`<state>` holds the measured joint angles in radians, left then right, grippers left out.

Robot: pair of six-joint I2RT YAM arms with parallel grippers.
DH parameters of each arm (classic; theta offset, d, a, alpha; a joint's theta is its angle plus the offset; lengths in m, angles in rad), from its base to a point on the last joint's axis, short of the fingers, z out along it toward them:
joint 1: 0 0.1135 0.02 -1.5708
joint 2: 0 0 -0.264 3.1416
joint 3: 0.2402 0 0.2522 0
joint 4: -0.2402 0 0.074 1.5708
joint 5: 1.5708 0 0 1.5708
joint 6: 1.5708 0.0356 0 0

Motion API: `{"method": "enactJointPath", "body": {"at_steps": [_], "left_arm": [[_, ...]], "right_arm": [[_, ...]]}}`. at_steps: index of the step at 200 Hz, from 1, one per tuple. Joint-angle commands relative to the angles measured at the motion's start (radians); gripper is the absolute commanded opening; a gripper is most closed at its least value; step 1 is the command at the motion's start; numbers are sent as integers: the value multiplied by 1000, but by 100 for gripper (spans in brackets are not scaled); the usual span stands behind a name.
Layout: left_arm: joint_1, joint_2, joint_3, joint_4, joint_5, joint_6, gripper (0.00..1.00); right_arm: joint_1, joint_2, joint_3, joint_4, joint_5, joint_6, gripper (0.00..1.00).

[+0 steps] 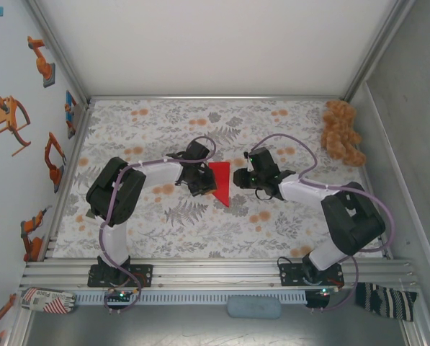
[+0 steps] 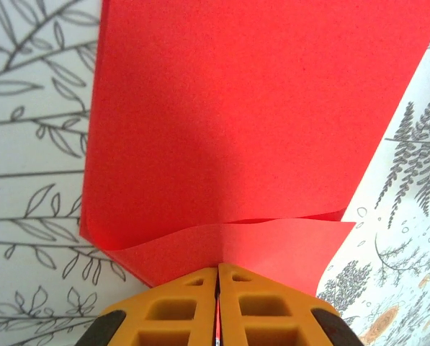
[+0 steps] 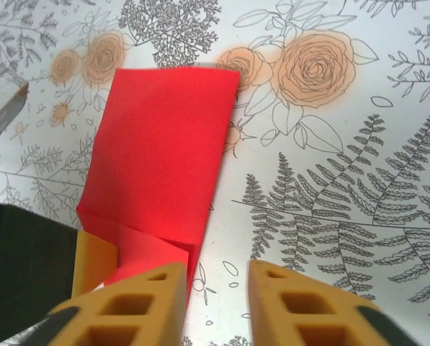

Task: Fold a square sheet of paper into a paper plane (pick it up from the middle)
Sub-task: Third fold the triangle at the center of the table.

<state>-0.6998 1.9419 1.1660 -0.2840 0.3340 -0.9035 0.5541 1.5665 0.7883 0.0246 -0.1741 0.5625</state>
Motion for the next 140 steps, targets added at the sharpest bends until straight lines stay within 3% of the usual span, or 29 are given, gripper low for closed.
{"method": "enactJointPath", "body": {"at_steps": [1, 73, 140], "left_arm": [[11, 46, -22, 19, -63, -6, 10], [24, 79, 8, 44, -29, 12, 10], [28, 80, 5, 23, -8, 37, 10]], "right_arm": [[-12, 14, 9, -12, -135, 29, 20], [-1, 116, 57, 65, -366, 62, 1], [21, 215, 138, 24, -415, 58, 0]]}}
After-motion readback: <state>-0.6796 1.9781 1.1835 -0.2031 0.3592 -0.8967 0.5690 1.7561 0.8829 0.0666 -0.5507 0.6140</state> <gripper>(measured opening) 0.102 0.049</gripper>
